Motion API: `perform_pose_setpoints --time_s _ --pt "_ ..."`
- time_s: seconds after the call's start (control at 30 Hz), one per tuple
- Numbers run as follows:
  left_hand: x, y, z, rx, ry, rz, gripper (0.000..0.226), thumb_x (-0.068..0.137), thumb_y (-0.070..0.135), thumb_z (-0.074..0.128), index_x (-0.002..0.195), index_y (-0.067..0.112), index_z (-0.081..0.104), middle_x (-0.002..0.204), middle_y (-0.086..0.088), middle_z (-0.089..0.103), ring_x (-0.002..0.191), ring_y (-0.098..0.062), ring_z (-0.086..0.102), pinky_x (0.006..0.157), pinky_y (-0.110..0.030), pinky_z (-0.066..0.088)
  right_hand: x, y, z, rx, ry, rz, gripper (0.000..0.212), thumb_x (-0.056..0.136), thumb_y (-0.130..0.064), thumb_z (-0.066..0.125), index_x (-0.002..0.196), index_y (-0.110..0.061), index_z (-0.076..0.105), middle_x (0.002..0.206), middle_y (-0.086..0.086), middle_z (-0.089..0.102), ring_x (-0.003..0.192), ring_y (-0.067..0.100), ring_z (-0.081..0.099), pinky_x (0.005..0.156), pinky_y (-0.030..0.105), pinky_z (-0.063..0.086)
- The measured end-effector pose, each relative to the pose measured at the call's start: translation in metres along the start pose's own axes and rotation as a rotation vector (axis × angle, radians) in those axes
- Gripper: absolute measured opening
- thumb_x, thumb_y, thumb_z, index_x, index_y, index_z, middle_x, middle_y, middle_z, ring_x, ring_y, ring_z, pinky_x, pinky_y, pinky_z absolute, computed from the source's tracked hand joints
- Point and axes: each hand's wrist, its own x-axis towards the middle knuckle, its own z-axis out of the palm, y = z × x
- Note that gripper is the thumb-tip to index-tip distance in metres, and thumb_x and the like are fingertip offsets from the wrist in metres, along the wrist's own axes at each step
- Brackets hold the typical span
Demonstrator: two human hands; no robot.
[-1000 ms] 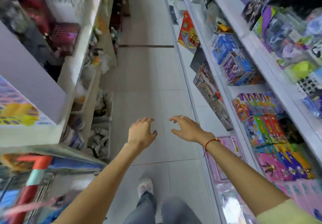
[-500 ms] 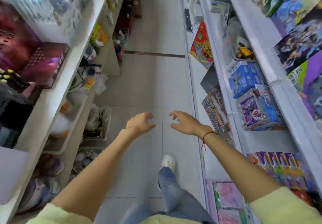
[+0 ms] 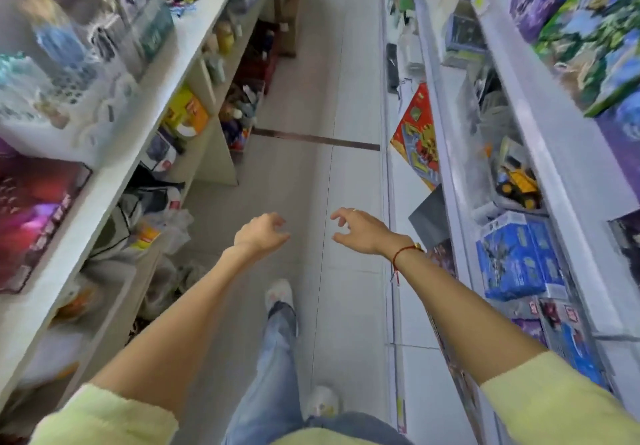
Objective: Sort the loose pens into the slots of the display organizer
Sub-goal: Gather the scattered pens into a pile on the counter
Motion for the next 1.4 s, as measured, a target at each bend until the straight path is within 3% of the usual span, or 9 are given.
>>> perform_pose_setpoints --time_s 0.33,0.57,0.67,0.83,1.0,1.17,1.4 --pt "0.209 0.034 -0.123 -0.009 0.008 0.056 0.042 0.089 0.036 0.059 0.129 0.022 0.054 0.131 0.0 0.058 0.119 -0.025 0.054 0.101 -0.038 0.044 0.19 -0.016 -0.126 0.027 0.073 0.008 0.048 0.096 -0.028 0.054 0.14 -0.017 0.042 0.136 0.008 0.052 0.121 0.026 0.051 0.097 0.037 0.045" --pt "0.338 0.071 -0.182 -0.001 0.014 0.09 0.044 0.089 0.041 0.059 0.129 0.022 0.055 0.133 0.001 0.057 0.121 -0.023 0.053 0.102 -0.037 0.043 0.307 0.006 -0.194 0.056 0.026 0.03 0.047 0.095 -0.03 0.055 0.139 -0.018 0.044 0.134 0.006 0.053 0.121 0.024 0.052 0.097 0.035 0.043" --pt "0.397 0.085 -0.2 -0.01 0.022 0.075 0.043 0.09 0.039 0.059 0.129 0.021 0.055 0.133 0.0 0.057 0.122 -0.023 0.052 0.103 -0.037 0.042 0.367 0.022 -0.231 0.032 -0.005 0.02 0.046 0.094 -0.03 0.055 0.138 -0.019 0.044 0.134 0.005 0.053 0.121 0.023 0.052 0.092 0.03 0.04" --pt "0.488 0.115 -0.234 -0.035 0.033 0.015 0.041 0.091 0.037 0.059 0.13 0.022 0.055 0.134 0.001 0.056 0.123 -0.021 0.052 0.101 -0.033 0.042 0.462 0.041 -0.305 0.012 -0.033 -0.019 0.045 0.095 -0.029 0.056 0.137 -0.019 0.045 0.131 0.004 0.054 0.12 0.023 0.052 0.096 0.034 0.042" --pt "0.553 0.136 -0.262 -0.068 0.064 -0.037 0.037 0.091 0.036 0.058 0.125 0.021 0.057 0.128 -0.001 0.061 0.118 -0.023 0.056 0.098 -0.039 0.046 0.54 0.051 -0.368 -0.058 -0.063 -0.083 0.043 0.095 -0.03 0.056 0.136 -0.019 0.046 0.128 0.002 0.055 0.114 0.021 0.053 0.09 0.03 0.042" --pt "0.611 0.137 -0.285 -0.095 0.061 -0.094 0.046 0.087 0.049 0.058 0.126 0.025 0.056 0.127 0.003 0.061 0.112 -0.021 0.059 0.093 -0.036 0.049 0.61 0.052 -0.404 -0.097 -0.103 -0.12 0.045 0.095 -0.032 0.054 0.137 -0.02 0.045 0.129 0.004 0.054 0.114 0.021 0.052 0.091 0.032 0.042" --pt "0.72 0.129 -0.342 -0.035 0.064 -0.094 0.047 0.089 0.047 0.056 0.13 0.025 0.053 0.132 0.003 0.057 0.117 -0.02 0.056 0.097 -0.036 0.046 0.729 0.037 -0.453 -0.127 -0.145 -0.143 0.045 0.096 -0.03 0.053 0.138 -0.018 0.043 0.13 0.004 0.053 0.117 0.022 0.051 0.092 0.032 0.041"
